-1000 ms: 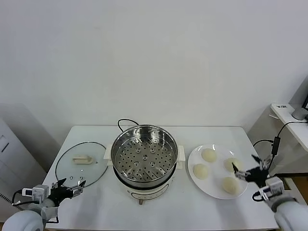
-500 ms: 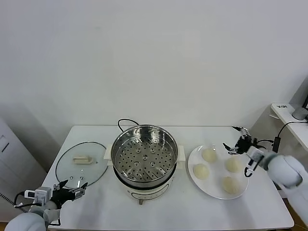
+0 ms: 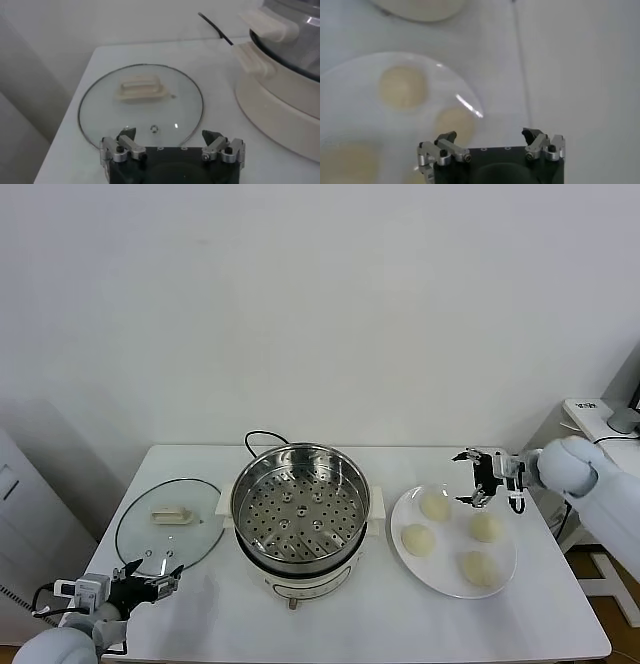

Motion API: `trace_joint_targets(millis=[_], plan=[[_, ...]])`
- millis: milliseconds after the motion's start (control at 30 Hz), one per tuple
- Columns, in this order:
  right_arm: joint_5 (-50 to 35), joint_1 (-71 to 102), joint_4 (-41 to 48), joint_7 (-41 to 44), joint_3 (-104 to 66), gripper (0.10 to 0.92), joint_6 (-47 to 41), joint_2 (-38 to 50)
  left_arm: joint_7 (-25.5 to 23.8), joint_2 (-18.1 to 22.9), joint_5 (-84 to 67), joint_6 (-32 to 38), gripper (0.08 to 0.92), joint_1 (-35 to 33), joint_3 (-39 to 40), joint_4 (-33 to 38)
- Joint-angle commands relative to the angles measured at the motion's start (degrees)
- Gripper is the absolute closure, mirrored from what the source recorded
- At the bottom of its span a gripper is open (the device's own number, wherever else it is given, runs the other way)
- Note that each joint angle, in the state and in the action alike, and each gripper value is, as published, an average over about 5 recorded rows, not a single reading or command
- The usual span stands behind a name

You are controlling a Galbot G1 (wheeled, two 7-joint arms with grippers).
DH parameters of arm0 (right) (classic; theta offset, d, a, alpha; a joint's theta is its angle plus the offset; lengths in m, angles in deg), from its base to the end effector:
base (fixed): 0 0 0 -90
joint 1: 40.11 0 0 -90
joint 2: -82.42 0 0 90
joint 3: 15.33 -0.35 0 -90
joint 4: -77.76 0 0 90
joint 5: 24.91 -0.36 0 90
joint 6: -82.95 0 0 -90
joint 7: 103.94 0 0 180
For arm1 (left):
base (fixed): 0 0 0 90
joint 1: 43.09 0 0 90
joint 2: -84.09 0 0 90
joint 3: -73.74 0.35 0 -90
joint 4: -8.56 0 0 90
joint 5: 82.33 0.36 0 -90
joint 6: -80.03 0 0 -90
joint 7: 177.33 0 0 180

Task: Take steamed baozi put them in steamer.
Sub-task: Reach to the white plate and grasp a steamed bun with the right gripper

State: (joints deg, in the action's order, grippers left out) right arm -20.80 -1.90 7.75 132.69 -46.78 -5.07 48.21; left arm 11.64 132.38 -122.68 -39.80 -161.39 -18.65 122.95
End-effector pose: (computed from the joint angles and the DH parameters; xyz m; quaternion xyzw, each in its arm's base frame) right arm 0.5057 -0.2290 -0.1735 0.4784 -0.6313 0.5415 0.2819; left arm 0.2215 0.1442 -0.2796 -0.0493 -0.9447 -0.0429 0.3214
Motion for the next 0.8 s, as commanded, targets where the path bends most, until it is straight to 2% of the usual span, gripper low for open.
trace_joint_targets(millis=[33, 300, 667, 800], plan=[[-0.65, -10.74, 10.51, 8.55, 11.91, 0.203, 3.70, -5.72, 0.00, -0.31, 0.20, -0.06, 0.177, 0.33, 0.06, -0.23], [1.62, -8.90, 15.75, 4.75, 11.70, 0.203, 4.29, -11.69, -0.04, -0.45, 0.12, -0.13, 0.177, 0.76, 0.44, -0.66], [7.22, -7.06, 20.58, 3.98, 10.82, 0.205, 4.69, -16.34, -0.04, -0.58, 0.03, -0.20, 0.177, 1.14, 0.74, -0.50], [9.10, -7.00, 22.41, 3.89, 9.86, 0.253, 4.68, -17.39, -0.05, -0.58, 0.02, -0.16, 0.177, 1.11, 0.72, -0.39]])
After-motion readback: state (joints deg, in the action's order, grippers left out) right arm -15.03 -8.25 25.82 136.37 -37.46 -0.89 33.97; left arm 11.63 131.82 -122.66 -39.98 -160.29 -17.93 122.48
